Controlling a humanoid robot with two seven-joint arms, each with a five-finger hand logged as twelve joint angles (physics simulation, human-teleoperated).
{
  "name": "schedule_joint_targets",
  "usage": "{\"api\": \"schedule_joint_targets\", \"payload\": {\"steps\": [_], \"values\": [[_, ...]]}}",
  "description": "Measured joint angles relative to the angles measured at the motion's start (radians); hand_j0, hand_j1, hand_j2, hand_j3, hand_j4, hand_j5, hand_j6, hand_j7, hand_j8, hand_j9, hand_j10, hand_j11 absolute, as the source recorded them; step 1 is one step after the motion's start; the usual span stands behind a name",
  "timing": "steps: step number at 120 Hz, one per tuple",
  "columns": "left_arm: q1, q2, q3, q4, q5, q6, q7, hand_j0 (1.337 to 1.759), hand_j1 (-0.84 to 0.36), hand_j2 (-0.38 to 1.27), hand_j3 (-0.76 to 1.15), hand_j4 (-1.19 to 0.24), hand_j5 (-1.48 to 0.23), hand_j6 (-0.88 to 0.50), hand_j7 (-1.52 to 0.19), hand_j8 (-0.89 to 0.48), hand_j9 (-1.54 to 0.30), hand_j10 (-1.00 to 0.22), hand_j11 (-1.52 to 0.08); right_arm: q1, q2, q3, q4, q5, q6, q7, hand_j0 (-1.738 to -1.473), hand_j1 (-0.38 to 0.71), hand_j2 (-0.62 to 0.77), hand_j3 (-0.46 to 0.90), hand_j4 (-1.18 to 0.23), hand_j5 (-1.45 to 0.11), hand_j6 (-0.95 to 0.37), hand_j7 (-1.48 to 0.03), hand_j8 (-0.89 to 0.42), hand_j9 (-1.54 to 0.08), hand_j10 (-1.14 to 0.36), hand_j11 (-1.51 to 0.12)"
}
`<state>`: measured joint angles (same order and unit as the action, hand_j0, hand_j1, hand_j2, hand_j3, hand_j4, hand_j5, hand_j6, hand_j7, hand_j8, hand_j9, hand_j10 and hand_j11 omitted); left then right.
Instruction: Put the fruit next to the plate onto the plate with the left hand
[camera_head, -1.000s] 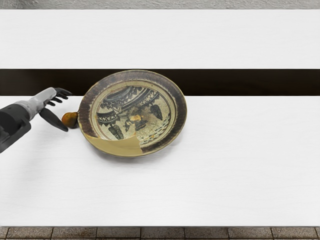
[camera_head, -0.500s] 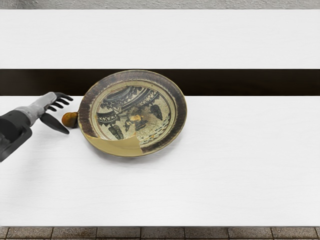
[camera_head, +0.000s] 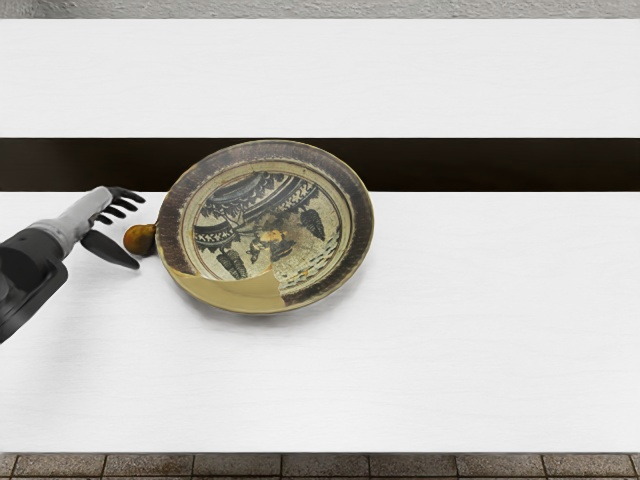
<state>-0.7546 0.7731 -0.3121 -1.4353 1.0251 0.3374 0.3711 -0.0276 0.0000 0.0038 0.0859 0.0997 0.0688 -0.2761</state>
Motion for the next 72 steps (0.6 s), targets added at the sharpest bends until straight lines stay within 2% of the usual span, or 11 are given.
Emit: {"api": "schedule_joint_targets", "payload": {"steps": [72], "values": [[0.0, -0.002, 0.001, -0.008, -0.002, 0.014, 0.008, 1.658, -0.08, 0.08, 0.0, -0.36, -0.47, -0.36, -0.47, -0.36, -0.47, -0.36, -0.47, 0.0, 0.0, -0.001, 0.0, 0.0, 0.0, 0.0, -1.658, -0.35, 0.0, 0.0, 0.0, 0.0, 0.0, 0.0, 0.0, 0.0, 0.0, 0.0]]}}
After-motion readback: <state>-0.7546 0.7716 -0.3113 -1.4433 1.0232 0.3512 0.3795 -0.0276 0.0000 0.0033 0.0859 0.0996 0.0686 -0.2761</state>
